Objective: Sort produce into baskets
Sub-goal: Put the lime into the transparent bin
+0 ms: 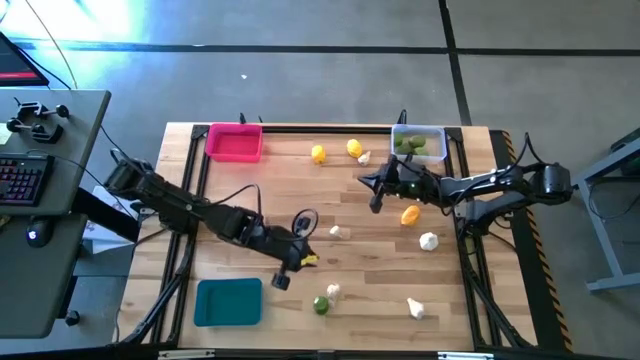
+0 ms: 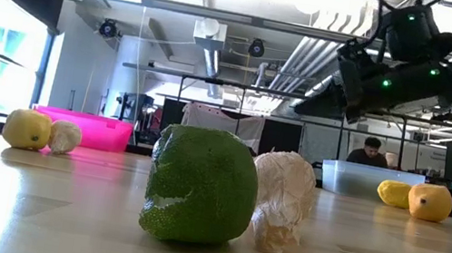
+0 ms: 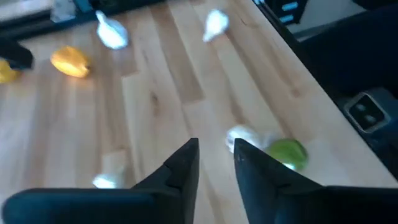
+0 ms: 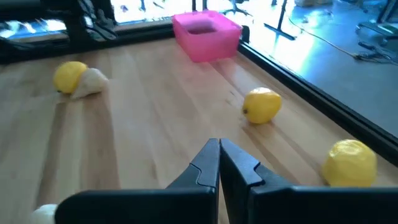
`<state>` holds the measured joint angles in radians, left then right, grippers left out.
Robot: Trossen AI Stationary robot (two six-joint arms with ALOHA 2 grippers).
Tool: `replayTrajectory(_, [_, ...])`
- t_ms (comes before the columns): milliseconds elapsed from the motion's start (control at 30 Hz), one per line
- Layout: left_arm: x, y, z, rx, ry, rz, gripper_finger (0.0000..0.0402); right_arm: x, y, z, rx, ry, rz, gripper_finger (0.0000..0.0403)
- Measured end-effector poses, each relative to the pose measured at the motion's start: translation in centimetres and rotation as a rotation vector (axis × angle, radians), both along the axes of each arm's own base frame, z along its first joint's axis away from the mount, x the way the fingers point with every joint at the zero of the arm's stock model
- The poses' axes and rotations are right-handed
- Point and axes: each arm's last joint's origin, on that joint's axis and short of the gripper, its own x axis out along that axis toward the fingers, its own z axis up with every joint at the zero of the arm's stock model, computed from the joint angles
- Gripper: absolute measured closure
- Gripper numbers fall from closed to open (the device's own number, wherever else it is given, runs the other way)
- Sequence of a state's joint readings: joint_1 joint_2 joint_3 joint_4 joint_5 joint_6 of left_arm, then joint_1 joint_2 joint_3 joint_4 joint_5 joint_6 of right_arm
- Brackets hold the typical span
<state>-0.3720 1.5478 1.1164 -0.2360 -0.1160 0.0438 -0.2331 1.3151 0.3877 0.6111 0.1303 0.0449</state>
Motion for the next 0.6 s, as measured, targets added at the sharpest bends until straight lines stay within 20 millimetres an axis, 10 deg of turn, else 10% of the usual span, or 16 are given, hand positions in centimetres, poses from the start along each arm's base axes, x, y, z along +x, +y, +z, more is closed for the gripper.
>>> replayTrajectory(600, [0.7,-5.3,-3.1,-0.196,0.147,0.103,0.022,-2.3,4.4,-3.0,0.021,-0.028,0.004,0.0403])
